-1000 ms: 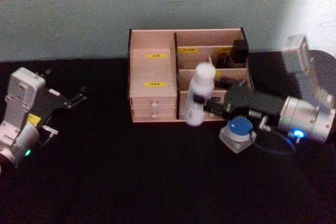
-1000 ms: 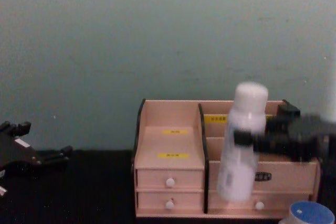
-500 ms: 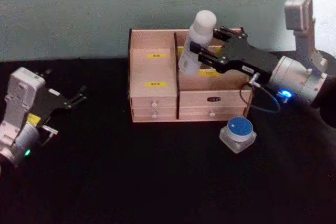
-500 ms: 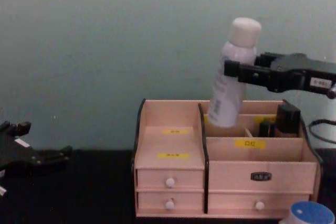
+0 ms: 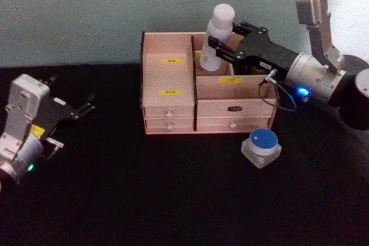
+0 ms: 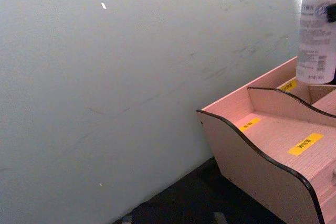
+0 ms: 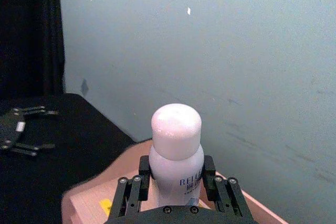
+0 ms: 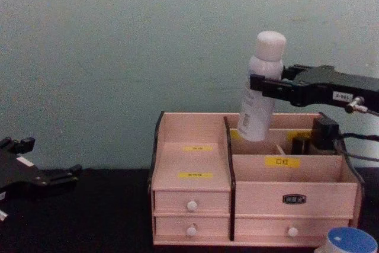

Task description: Pick up the facial cleanser and watermelon frost from the table and place them into the tiered storage box.

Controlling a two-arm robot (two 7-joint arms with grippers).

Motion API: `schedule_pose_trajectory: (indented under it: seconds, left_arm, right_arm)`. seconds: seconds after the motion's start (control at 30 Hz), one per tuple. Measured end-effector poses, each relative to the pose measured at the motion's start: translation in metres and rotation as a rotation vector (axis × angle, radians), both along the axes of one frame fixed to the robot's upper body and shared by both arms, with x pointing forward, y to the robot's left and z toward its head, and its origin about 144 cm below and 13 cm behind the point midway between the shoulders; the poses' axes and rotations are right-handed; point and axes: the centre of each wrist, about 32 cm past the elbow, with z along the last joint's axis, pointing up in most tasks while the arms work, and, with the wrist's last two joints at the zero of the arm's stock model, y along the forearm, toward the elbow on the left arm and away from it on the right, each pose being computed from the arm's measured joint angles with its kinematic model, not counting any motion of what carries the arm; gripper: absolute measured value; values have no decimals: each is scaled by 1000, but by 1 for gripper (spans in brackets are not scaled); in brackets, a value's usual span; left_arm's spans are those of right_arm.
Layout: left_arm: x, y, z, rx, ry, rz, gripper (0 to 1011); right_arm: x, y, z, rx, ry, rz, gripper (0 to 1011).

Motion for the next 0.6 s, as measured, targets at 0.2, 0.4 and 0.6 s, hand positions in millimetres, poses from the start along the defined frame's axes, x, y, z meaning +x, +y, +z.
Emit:
schedule_pose_trajectory:
  seconds: [0.2, 0.4, 0.6]
  left_arm:
    - [0, 0, 0, 0, 0, 0, 1001]
    - [0, 0, 0, 0, 0, 0, 1001]
    - [0, 0, 0, 0, 0, 0, 1001]
  right_arm:
    - [8, -1, -6, -9, 16, -25, 591]
    - [14, -1, -11, -16, 27, -44, 591]
    - [18, -1, -15, -15, 30, -61, 591]
